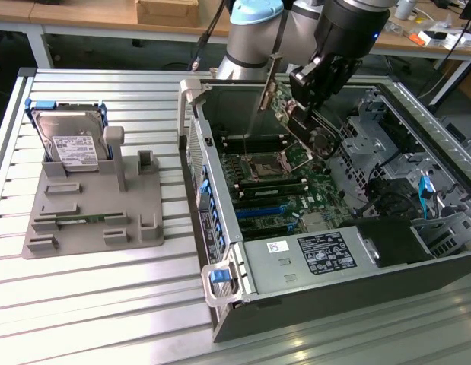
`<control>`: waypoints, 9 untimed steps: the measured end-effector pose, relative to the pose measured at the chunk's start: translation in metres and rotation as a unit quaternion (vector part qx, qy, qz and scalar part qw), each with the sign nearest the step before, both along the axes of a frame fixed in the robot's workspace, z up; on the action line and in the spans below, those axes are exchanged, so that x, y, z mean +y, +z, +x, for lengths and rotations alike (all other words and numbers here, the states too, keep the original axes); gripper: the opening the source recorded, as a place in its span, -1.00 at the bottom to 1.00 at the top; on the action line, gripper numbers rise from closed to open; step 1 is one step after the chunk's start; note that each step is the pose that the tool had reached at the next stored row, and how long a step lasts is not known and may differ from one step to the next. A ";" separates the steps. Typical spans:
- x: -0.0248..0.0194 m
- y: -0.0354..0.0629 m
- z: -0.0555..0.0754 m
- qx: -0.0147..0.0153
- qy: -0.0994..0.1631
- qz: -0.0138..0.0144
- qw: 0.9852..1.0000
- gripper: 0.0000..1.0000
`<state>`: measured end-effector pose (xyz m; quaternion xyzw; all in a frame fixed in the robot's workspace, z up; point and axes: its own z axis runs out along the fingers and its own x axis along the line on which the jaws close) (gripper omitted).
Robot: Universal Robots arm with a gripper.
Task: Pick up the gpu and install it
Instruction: 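Insert the gpu into the slot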
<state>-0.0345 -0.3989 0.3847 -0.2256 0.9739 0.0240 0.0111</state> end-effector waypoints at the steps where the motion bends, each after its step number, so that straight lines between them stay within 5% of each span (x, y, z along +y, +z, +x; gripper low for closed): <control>1: 0.0000 -0.0001 0.000 0.000 0.008 0.000 1.000 -0.47; 7: 0.0000 -0.0008 0.000 0.000 0.052 0.000 0.999 -0.47; 9: 0.0000 -0.0013 0.000 0.000 0.084 0.000 0.996 -0.47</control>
